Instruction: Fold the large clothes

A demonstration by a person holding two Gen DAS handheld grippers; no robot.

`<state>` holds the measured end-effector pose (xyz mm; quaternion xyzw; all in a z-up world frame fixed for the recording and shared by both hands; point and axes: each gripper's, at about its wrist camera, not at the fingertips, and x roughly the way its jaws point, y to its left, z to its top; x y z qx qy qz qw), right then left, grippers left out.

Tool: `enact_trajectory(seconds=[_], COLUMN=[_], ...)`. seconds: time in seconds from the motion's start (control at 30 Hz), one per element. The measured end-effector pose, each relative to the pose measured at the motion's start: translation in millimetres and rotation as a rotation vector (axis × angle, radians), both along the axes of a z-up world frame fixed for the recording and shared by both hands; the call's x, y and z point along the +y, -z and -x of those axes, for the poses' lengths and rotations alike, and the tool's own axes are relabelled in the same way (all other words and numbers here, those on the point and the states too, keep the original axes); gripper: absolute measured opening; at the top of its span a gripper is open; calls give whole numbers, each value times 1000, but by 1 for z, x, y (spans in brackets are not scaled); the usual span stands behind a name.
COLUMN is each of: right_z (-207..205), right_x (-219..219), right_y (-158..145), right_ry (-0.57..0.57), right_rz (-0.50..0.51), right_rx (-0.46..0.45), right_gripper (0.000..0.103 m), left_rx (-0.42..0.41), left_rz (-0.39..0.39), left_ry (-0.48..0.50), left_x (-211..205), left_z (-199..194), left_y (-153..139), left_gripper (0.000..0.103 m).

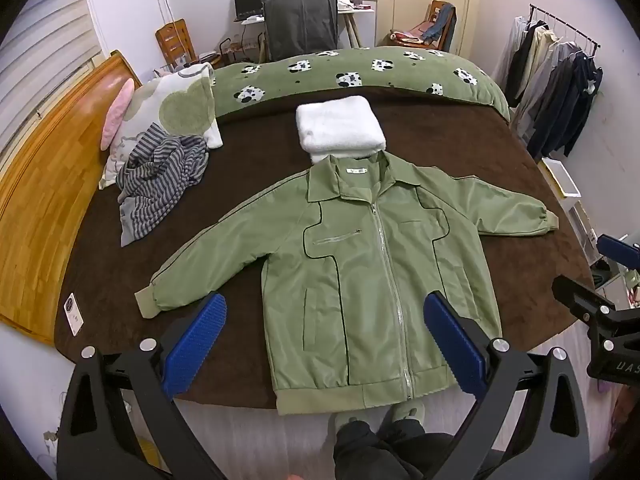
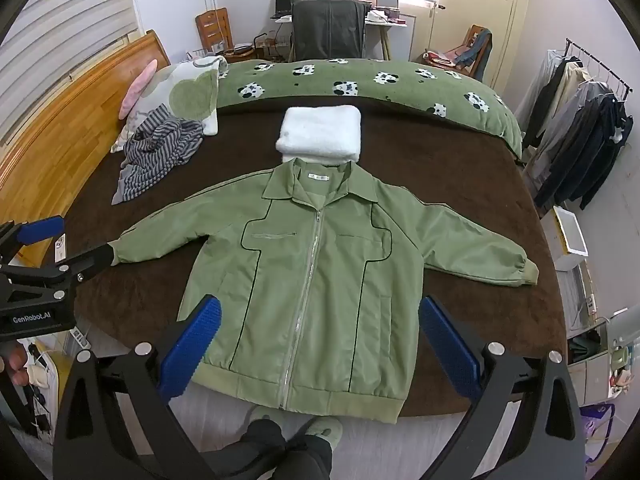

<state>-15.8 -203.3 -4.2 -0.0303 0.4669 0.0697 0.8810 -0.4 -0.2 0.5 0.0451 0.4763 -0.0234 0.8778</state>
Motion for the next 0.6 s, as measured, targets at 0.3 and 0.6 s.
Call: enact_trajectory(seconds=[0.3, 0.6], right_z=[-1, -1], right_x=[1, -2], right_y=[1, 3], right_ry=[2, 7], right_rz=[5, 3], right_rx=[2, 2], right_gripper=[97, 97], left_rx=[0, 9], left_rz=[7, 9], left_ry=[-2, 3], left_x=[-1, 1], left_z=[0, -2], left_y=[1, -1], left_gripper=[97, 97])
